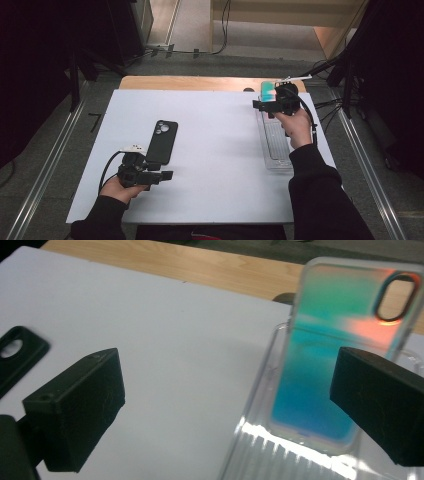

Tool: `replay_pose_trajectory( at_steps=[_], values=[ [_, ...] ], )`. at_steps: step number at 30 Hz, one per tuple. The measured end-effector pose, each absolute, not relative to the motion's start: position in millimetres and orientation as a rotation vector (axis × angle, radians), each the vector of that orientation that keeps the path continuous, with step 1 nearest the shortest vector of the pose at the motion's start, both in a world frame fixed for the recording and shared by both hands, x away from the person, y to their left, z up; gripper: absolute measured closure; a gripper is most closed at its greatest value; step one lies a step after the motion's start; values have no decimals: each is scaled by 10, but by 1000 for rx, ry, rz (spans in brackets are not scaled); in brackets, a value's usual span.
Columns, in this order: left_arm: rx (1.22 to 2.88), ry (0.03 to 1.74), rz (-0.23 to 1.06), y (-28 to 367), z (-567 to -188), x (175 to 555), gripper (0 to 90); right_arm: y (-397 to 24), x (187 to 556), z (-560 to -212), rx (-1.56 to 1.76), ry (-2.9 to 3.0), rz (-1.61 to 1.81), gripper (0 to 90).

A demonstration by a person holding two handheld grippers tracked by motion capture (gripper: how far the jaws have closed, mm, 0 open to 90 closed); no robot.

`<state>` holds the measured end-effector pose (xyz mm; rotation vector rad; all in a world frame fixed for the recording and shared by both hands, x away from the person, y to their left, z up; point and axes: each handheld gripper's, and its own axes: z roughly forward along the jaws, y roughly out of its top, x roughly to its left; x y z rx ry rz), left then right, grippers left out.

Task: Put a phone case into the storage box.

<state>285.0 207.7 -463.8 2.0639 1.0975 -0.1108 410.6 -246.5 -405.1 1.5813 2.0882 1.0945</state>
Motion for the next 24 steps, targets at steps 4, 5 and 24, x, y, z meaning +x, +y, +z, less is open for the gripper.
replay_pose_trajectory(
  at_steps=[4, 5, 24],
  values=[
    [2059, 1097, -107, 2084, -4626, 2853, 295, -2423, 4013, -4076, 1558, 2125, 1118, 87],
    [2059, 1096, -107, 2086, -4624, 2854, 295, -2417, 3989, -4080, 1551, 2136, 1124, 88],
    [2054, 1095, -96, 2097, -4592, 2883, 295, -2216, 3480, -4109, 1385, 2394, 1273, 220]
  ],
)
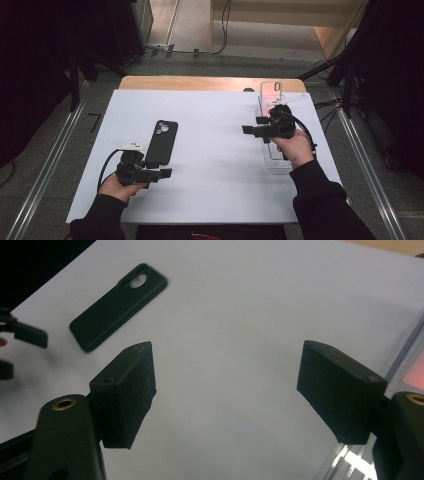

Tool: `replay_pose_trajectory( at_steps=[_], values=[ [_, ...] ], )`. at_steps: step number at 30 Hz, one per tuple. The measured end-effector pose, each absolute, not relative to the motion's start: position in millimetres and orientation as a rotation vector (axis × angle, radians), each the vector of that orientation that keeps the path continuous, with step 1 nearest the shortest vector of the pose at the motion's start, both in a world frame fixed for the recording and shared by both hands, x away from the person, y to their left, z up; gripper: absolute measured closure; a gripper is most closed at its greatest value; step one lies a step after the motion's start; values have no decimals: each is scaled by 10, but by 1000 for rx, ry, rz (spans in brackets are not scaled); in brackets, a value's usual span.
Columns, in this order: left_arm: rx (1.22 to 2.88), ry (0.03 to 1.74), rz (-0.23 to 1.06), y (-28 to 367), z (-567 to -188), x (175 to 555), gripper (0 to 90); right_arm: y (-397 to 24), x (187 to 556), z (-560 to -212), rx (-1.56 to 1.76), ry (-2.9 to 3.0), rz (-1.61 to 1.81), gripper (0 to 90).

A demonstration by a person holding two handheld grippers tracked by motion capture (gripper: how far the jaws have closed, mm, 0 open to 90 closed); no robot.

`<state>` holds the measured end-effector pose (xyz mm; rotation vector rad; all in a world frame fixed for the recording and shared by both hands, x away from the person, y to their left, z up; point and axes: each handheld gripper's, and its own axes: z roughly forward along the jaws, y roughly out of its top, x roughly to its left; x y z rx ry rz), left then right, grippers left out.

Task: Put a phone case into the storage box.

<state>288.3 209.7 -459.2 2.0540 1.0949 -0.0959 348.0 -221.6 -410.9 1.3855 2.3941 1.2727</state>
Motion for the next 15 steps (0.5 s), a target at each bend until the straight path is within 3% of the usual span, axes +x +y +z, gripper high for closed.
replay_pose_trajectory(
  at_steps=[15],
  values=[
    [2053, 1074, -120, 2067, -4581, 2897, 296, -2157, 2952, -4305, 1250, 2559, 1280, 220]
  ],
)
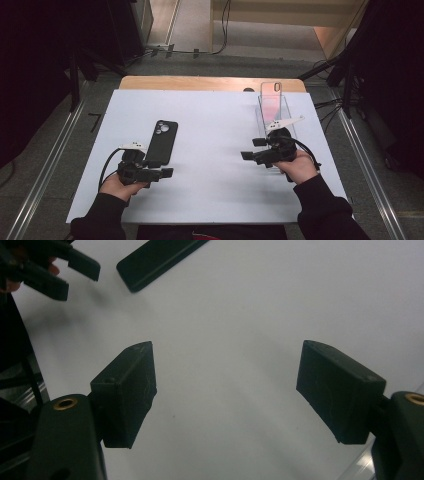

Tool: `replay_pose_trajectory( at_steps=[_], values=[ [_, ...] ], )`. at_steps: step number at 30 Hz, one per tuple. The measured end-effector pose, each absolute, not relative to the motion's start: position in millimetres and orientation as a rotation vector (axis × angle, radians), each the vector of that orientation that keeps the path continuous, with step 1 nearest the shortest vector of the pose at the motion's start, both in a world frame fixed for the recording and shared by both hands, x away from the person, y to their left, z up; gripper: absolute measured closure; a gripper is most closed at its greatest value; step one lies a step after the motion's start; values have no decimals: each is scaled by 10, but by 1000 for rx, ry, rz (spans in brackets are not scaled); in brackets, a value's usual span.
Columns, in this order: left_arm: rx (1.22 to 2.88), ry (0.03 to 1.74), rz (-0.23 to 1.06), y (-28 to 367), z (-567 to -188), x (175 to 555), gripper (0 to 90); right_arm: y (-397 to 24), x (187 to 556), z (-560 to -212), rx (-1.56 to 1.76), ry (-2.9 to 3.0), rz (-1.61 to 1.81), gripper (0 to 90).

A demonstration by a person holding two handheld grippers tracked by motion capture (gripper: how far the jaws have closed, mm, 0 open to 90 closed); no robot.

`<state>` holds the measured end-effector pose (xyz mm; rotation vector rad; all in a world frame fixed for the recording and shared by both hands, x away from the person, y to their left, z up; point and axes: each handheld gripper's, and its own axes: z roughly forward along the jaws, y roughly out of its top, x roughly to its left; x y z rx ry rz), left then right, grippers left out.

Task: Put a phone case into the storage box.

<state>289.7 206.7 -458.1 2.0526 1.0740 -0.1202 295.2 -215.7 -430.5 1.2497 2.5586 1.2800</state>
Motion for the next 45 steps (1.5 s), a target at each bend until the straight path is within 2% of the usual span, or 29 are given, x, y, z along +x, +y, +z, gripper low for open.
replay_pose_trajectory(
  at_steps=[20, 36, 45],
  values=[
    [2085, 1009, -175, 2003, -4606, 2865, 296, -2264, 2526, -4702, 1195, 2676, 1204, 218],
    [2094, 973, -166, 1905, -4609, 3002, 265, -2309, 2519, -4739, 1222, 2667, 1189, 218],
    [2113, 1048, -150, 1807, -4640, 3251, 366, -2362, 2495, -4753, 1249, 2642, 1186, 218]
  ],
)
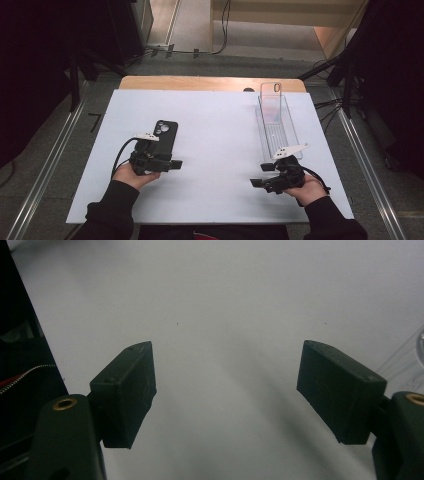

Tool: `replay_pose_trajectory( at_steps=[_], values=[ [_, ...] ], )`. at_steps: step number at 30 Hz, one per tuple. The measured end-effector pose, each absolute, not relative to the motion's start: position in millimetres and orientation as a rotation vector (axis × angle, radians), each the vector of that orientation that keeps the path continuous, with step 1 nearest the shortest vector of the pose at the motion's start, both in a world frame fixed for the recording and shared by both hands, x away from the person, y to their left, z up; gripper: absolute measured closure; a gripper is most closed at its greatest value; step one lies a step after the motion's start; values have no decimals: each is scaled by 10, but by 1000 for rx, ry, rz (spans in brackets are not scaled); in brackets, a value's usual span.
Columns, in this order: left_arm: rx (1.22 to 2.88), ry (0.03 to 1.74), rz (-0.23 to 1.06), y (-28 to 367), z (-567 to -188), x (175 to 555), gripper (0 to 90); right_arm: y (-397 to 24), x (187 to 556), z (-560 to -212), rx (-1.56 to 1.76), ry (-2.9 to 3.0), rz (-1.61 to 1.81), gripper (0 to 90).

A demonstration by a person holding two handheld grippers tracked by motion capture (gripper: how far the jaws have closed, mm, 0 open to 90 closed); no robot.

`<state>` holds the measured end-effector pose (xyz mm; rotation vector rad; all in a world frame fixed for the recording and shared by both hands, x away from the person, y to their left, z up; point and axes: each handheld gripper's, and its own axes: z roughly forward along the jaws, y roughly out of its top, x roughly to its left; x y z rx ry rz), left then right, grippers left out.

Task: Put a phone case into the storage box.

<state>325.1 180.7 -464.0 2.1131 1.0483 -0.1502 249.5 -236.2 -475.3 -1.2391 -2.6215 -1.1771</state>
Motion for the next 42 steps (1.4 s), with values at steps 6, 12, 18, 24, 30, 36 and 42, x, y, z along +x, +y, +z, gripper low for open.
replay_pose_trajectory(
  at_steps=[6, 12, 18, 24, 30, 36, 42],
  values=[
    [2128, 1115, -124, 1755, -4664, 3388, 586, -2381, 2483, -4763, -1252, -2623, -1172, 218],
    [2159, 1126, -123, 1748, -4761, 3539, 893, -2386, 2475, -4759, -1254, -2627, -1169, 218],
    [2221, 1128, -107, 1730, -4843, 3556, 894, -2382, 2473, -4762, -1248, -2636, -1167, 218],
    [2243, 1160, -98, 1795, -4884, 3576, 893, -2380, 2472, -4761, -1247, -2640, -1167, 218],
    [2217, 1204, -105, 1913, -4877, 3585, 892, -2380, 2475, -4759, -1244, -2639, -1168, 218],
    [2186, 1258, -90, 2049, -4866, 3591, 874, -2379, 2482, -4760, -1240, -2639, -1169, 218],
    [2129, 1234, -126, 2089, -4784, 3528, 784, -2378, 2491, -4759, -1241, -2638, -1167, 218]
  ],
)
